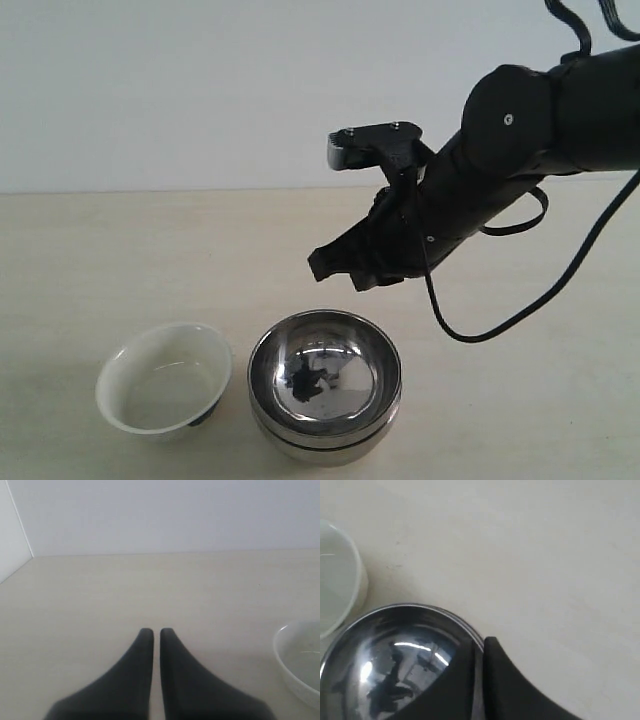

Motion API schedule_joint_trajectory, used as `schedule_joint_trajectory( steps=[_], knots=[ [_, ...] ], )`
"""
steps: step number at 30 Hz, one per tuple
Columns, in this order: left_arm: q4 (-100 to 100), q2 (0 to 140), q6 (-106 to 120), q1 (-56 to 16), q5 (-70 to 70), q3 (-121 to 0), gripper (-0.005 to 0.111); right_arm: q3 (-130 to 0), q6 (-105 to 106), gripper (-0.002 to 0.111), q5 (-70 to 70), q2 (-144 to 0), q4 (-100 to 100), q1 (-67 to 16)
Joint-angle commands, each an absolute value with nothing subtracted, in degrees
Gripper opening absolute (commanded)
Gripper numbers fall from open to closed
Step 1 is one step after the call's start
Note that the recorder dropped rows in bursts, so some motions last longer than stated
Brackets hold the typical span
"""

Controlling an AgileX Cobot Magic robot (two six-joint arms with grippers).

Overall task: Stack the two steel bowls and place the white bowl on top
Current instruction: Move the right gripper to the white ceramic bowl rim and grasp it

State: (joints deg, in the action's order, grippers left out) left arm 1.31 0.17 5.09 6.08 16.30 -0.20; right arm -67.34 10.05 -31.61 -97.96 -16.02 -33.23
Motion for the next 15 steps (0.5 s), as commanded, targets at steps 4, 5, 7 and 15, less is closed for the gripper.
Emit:
schedule_joint_trajectory(
  steps=[4, 5, 7, 15],
  knots=[
    [1.47, 0.00, 4.44, 6.11, 15.94, 0.00, 0.004, -67.57, 15.13, 0.000, -28.20, -97.09, -16.91, -40.92],
    [1.47, 0.00, 4.44, 6.11, 15.94, 0.00, 0.004, -67.57, 15.13, 0.000, -27.13, -97.09, -16.91, -42.34],
    [1.47, 0.00, 4.44, 6.11, 15.94, 0.00, 0.004, -67.57, 15.13, 0.005, -23.72, -97.09, -16.91, -44.82],
    [1.47, 0.00, 4.44, 6.11, 15.94, 0.00, 0.004, -71.38, 14.05, 0.061, -17.84, -101.83, -17.14, -49.27]
  ],
)
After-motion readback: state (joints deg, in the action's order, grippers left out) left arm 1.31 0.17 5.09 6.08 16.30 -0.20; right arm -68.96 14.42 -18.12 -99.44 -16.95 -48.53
